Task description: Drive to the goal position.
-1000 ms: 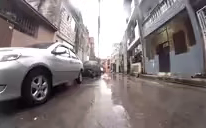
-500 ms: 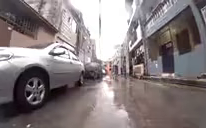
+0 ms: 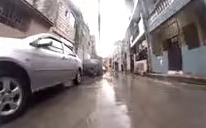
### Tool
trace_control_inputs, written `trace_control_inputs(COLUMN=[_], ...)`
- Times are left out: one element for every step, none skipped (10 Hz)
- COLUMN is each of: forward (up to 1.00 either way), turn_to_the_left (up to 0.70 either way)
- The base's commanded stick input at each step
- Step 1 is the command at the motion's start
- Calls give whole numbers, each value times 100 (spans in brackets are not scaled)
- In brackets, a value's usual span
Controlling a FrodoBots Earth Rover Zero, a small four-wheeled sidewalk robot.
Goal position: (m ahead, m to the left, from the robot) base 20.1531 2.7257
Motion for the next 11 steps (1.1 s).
trace_control_inputs(forward=[99, 99, 99, 99, 99, 99, 99, 99, 99, 99, 99], turn_to_the_left=[0, 0, -7, -3, 0, 0, 0, 0, 0, 0, -22])
